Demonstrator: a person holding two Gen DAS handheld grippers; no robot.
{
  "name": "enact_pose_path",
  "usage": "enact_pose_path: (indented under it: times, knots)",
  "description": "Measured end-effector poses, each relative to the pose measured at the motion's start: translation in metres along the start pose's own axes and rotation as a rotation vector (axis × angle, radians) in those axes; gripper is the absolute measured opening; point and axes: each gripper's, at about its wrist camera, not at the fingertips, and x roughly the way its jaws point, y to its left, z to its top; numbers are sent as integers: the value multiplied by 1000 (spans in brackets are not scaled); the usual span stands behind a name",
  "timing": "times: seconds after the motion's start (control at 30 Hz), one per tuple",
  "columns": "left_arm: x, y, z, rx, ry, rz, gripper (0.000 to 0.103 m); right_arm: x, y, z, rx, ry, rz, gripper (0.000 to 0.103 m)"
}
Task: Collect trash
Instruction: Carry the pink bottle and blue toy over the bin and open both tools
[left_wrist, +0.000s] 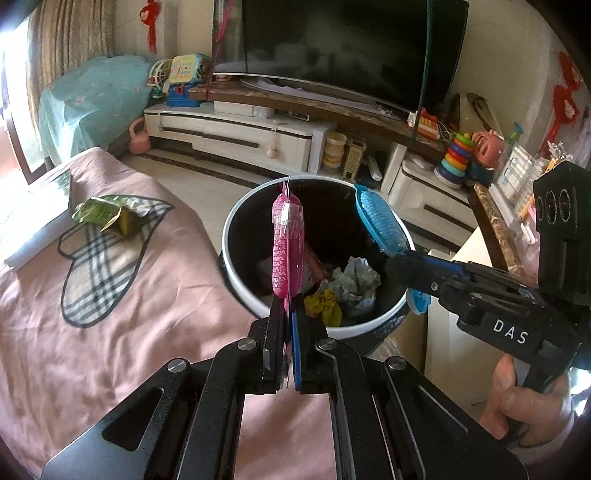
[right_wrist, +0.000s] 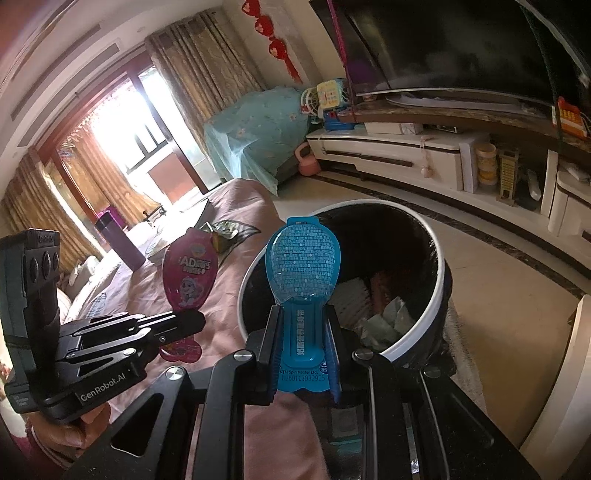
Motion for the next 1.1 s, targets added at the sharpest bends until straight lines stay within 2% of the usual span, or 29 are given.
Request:
enact_pose_path:
  times: [1.1]
  knots:
    - [33,-12,32,17,41,16,3,16,-20,22,-3,33,-52,21]
